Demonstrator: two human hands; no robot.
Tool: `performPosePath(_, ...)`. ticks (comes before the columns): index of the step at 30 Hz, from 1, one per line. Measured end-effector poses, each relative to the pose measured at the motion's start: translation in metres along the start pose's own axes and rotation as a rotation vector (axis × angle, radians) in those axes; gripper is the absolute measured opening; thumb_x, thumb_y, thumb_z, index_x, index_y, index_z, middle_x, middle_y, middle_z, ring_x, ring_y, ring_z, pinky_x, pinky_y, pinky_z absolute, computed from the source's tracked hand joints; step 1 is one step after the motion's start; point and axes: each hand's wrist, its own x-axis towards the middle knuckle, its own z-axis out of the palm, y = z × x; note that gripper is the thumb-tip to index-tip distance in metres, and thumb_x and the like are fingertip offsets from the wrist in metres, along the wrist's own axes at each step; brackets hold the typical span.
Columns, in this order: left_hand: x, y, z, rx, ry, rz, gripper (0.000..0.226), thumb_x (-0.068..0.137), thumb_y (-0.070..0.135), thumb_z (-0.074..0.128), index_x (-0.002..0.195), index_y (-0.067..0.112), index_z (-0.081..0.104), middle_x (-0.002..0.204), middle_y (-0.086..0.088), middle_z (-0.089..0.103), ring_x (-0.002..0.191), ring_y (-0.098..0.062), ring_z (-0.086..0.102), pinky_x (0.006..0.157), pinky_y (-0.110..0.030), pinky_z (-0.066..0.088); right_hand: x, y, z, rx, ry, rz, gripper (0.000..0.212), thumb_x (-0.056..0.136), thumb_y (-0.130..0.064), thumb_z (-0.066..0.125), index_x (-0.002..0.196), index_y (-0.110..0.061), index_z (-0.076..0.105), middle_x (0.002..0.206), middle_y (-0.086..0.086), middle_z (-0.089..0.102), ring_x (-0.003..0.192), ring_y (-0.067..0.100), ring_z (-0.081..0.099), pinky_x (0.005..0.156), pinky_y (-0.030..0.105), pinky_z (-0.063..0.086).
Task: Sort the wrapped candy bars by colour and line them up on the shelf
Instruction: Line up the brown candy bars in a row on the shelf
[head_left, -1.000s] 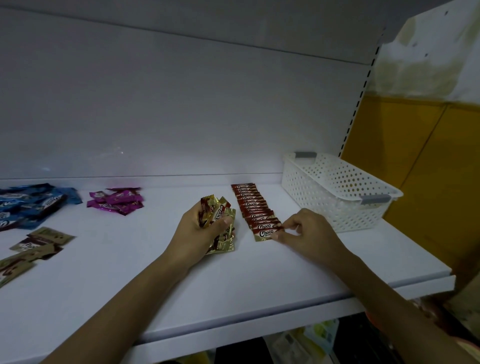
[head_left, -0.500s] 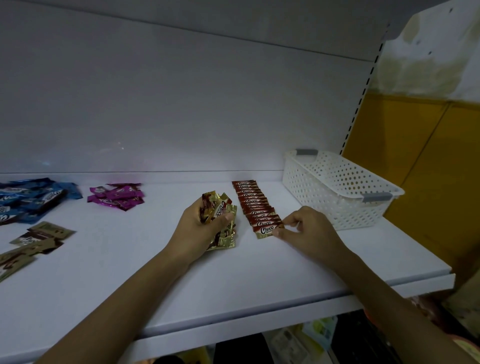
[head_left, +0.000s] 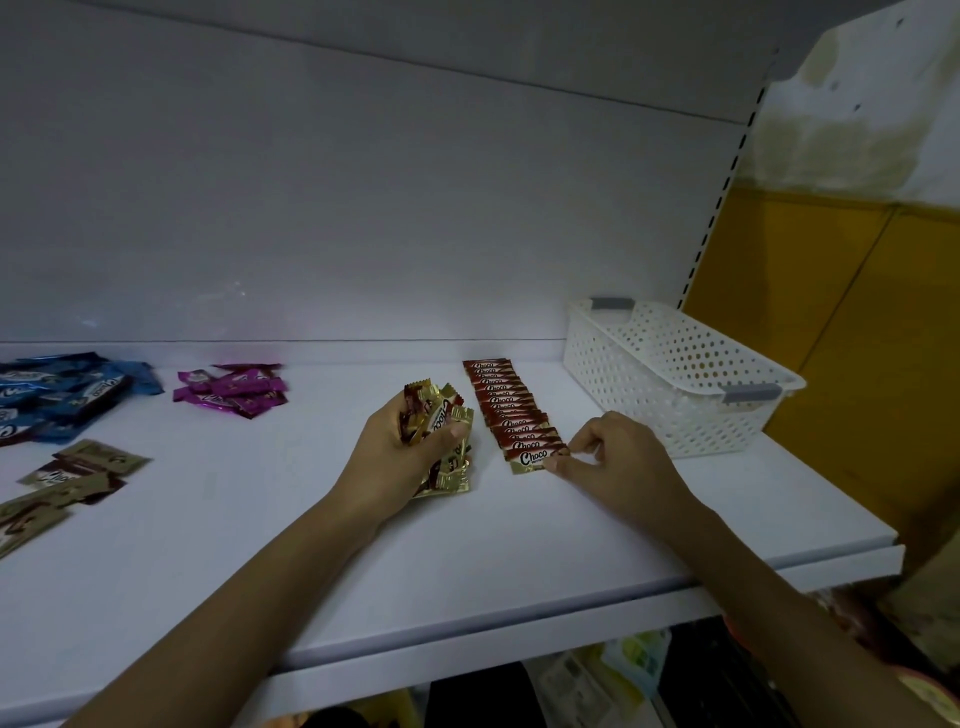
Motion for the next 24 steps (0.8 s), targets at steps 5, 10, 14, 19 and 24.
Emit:
performPosePath(5,0.0,0.0,0.0,0.0,0.001,0.007,0.02,0.085,0.015,0.069,0.103,0.021,0.063,0.091,0.0,0.075,0.083,-0.021,0.073,0.07,-0.031,0.059,-0.005,-0.011,-0.003,0.107,0.083,0.035,0.033,0.074,-0.041,0.077,0.089,-0.013,0.065,0.084,-0.004,0.061,0.073,0.006,0.053,0.063,0.017,0.039)
performPosePath(10,-0.001,0.003,-0.001,-0.038,-0.004,0.003,0.021,0.083,0.017,0.07,0.103,0.019,0.064,0.089,0.0,0.075,0.082,-0.019,0.072,0.069,-0.031,0.059,-0.017,-0.068,0.006,0.665,-0.181,0.093,0.031,0.071,-0.036,0.079,0.095,-0.019,0.067,0.082,0.002,0.07,0.077,0.014,0.067,0.074,0.028,0.054)
performPosePath(14,-0.002,0.006,-0.005,-0.092,-0.015,0.006,0.029,0.081,0.027,0.068,0.105,0.011,0.065,0.093,-0.012,0.072,0.083,-0.024,0.07,0.07,-0.034,0.057,-0.012,-0.097,0.016,0.796,-0.234,0.122,0.032,0.071,-0.022,0.082,0.097,-0.019,0.064,0.077,-0.001,0.067,0.068,0.007,0.065,0.064,0.02,0.05)
performPosePath(19,-0.002,0.008,-0.005,-0.16,-0.04,0.014,0.029,0.079,0.023,0.068,0.106,0.013,0.066,0.093,-0.007,0.075,0.082,-0.022,0.072,0.063,-0.026,0.055,-0.002,-0.099,0.015,0.937,-0.185,0.189,0.013,0.08,-0.011,0.074,0.092,-0.011,0.068,0.078,0.003,0.068,0.054,0.0,0.06,0.046,0.011,0.04)
performPosePath(24,-0.002,0.007,-0.003,-0.051,-0.034,0.047,0.015,0.087,0.01,0.066,0.102,0.014,0.063,0.072,0.007,0.071,0.06,-0.003,0.065,0.052,-0.015,0.049,-0.004,-0.093,0.015,0.996,-0.134,0.176,0.011,0.082,-0.013,0.071,0.093,-0.015,0.069,0.079,0.0,0.068,0.054,-0.005,0.055,0.048,0.009,0.039)
